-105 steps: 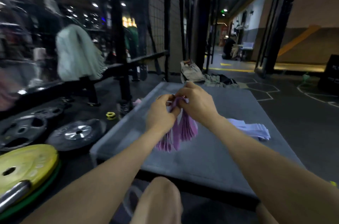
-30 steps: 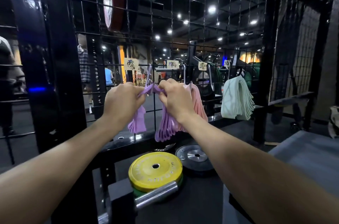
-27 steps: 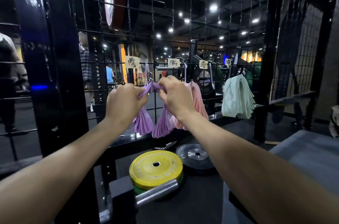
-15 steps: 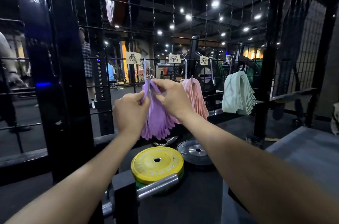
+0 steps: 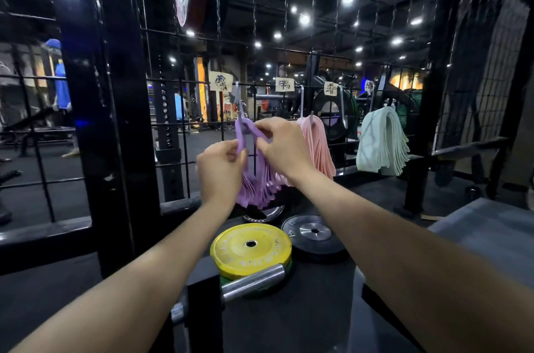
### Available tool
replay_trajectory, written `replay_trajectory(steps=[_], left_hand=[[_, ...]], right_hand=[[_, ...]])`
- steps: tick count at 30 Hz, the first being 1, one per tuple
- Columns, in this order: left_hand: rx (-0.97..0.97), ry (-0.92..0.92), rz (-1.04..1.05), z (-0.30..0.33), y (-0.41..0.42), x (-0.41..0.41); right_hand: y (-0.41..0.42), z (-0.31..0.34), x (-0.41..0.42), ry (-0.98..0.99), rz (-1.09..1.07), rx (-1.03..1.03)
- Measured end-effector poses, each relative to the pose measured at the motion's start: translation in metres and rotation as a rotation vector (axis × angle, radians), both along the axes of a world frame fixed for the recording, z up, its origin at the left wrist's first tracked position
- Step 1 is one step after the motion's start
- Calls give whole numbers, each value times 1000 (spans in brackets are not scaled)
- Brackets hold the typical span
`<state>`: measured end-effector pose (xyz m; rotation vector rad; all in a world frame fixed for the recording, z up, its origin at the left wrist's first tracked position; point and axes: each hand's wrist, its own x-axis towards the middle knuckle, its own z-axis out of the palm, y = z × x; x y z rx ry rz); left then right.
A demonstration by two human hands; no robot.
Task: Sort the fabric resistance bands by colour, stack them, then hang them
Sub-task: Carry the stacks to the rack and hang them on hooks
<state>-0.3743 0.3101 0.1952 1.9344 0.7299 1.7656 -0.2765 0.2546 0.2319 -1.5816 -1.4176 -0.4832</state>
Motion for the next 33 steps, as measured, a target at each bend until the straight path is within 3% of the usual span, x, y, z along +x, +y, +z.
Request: replay_trajectory(steps=[4,16,20,27,33], left_hand=[[-52,-49,-115,4,-14,14],[-49,95,-120,-15,-7,-3],[-44,119,-139,-16,-9,-4],[133,157,-24,-2,-31,-5],[145,340,-195,-7,-74,42]], right_hand=[[-7,-2,8,59,0,56],[-7,-23,4,179,153,-198],[-11,-20,4,185,121,-209],[-46,-17,8,186,6,-214],[-114,-24,43,160,-228,-208]])
